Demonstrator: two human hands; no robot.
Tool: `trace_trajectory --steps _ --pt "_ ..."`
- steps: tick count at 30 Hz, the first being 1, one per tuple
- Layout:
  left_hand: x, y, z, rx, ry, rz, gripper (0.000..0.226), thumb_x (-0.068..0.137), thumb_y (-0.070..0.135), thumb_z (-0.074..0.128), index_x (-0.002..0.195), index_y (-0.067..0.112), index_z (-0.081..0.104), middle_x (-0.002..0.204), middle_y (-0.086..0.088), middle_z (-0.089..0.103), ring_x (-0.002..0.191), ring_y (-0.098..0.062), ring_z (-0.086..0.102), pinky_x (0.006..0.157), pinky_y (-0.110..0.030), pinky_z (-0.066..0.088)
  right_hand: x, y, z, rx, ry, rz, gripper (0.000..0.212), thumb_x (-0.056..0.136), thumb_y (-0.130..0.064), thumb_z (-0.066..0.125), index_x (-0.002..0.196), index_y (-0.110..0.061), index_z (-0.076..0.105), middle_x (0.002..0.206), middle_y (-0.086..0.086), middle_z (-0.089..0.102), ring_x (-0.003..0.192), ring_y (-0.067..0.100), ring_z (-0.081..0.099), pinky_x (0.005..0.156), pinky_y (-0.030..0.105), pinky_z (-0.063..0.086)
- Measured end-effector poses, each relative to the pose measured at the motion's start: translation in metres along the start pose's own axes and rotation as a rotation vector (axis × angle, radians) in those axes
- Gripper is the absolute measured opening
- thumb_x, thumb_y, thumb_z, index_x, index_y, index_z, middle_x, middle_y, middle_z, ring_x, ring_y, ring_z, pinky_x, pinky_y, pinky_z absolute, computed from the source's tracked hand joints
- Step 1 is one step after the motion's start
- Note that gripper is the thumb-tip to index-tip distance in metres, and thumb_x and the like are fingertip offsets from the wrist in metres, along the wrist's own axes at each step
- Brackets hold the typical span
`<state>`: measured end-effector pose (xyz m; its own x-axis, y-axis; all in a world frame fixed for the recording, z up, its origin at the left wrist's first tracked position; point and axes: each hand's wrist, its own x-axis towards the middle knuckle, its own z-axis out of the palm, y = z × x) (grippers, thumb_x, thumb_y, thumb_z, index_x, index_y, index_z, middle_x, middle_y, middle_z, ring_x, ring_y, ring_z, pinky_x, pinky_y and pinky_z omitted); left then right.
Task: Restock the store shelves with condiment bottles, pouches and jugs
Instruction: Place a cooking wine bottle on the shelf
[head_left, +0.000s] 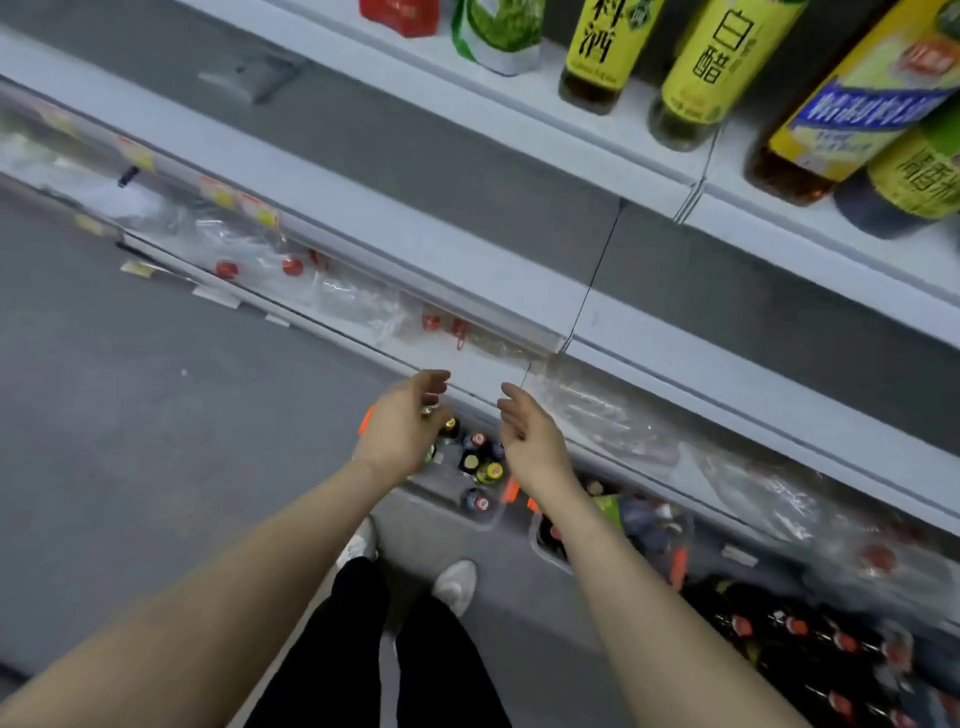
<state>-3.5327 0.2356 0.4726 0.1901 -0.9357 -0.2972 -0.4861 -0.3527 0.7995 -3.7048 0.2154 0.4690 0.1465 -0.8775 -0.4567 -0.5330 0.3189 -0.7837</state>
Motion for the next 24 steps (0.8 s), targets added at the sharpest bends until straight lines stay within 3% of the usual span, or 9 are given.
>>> trace_trajectory --steps 2,4,7,11,12,14,17,20,24 --pt "-0.005 -0.021 0.007 0.009 -0.02 -0.026 0.041 0.09 0.012 0.069 0.13 0.013 0.06 0.116 -0.004 0.07 0.101 -0.012 0.066 0.095 -0.023 0.049 0.0 0.02 0.015 0.008 -0.023 0.043 0.054 0.099 0.009 0.044 0.149 -0.009 0.042 0.147 0.015 0.052 0.136 0.022 0.051 0.116 0.033 0.038" --pt "-0.007 -0.042 0.017 0.015 -0.044 -0.063 0.04 0.09 0.011 0.07 0.129 0.011 0.061 0.116 -0.006 0.071 0.105 -0.02 0.068 0.097 -0.031 0.05 0.002 0.041 0.03 0.024 -0.027 0.092 0.056 0.098 0.01 0.045 0.15 -0.01 0.042 0.147 0.014 0.052 0.136 0.022 0.051 0.118 0.037 0.037" --pt "-0.006 -0.078 0.034 -0.02 -0.088 -0.138 0.039 0.089 0.007 0.07 0.127 0.007 0.061 0.117 -0.009 0.07 0.108 -0.024 0.066 0.097 -0.033 0.05 0.006 0.072 0.054 0.031 -0.027 0.146 0.053 0.099 0.005 0.05 0.149 -0.012 0.044 0.141 0.01 0.059 0.133 0.02 0.054 0.115 0.034 0.04" --pt "0.0 -0.136 0.06 -0.044 -0.121 -0.212 0.037 0.089 0.007 0.071 0.125 0.005 0.062 0.113 -0.007 0.07 0.1 -0.017 0.066 0.079 -0.004 0.042 0.021 0.115 0.086 0.049 -0.04 0.216 0.053 0.098 0.006 0.052 0.148 -0.011 0.044 0.139 0.01 0.059 0.128 0.02 0.056 0.112 0.032 0.042" --pt "0.003 -0.152 0.067 -0.047 -0.125 -0.231 0.038 0.089 0.009 0.071 0.126 0.007 0.062 0.112 -0.006 0.069 0.097 -0.014 0.065 0.076 -0.002 0.04 0.026 0.127 0.093 0.046 -0.043 0.227 0.053 0.098 0.005 0.053 0.148 -0.011 0.045 0.139 0.01 0.058 0.128 0.019 0.056 0.11 0.029 0.042" --pt "0.01 -0.182 0.081 -0.047 -0.151 -0.259 0.04 0.089 0.011 0.072 0.127 0.011 0.061 0.113 -0.003 0.069 0.098 -0.013 0.065 0.082 -0.011 0.044 0.039 0.149 0.107 0.029 -0.043 0.247 0.053 0.098 0.003 0.055 0.148 -0.013 0.045 0.14 0.008 0.058 0.127 0.016 0.057 0.106 0.025 0.043" --pt "0.023 -0.221 0.1 -0.047 -0.176 -0.284 0.044 0.087 0.009 0.073 0.129 0.012 0.06 0.112 -0.003 0.069 0.101 -0.019 0.067 0.091 -0.03 0.052 0.06 0.181 0.128 0.027 -0.044 0.284 0.054 0.098 0.003 0.055 0.149 -0.012 0.044 0.14 0.009 0.058 0.129 0.018 0.056 0.11 0.03 0.044" --pt "0.038 -0.257 0.121 -0.049 -0.182 -0.31 0.045 0.086 0.01 0.074 0.128 0.014 0.06 0.112 -0.002 0.069 0.102 -0.019 0.067 0.094 -0.036 0.053 0.086 0.213 0.152 0.049 -0.045 0.322 0.054 0.098 0.003 0.055 0.148 -0.014 0.045 0.141 0.007 0.058 0.13 0.017 0.055 0.109 0.031 0.045" --pt "0.059 -0.299 0.149 -0.042 -0.227 -0.321 0.045 0.088 0.013 0.073 0.13 0.015 0.058 0.114 -0.002 0.069 0.104 -0.018 0.066 0.095 -0.038 0.053 0.122 0.249 0.178 0.062 -0.056 0.351 0.056 0.098 0.004 0.054 0.149 -0.015 0.044 0.143 0.005 0.056 0.128 0.013 0.055 0.091 0.009 0.044"
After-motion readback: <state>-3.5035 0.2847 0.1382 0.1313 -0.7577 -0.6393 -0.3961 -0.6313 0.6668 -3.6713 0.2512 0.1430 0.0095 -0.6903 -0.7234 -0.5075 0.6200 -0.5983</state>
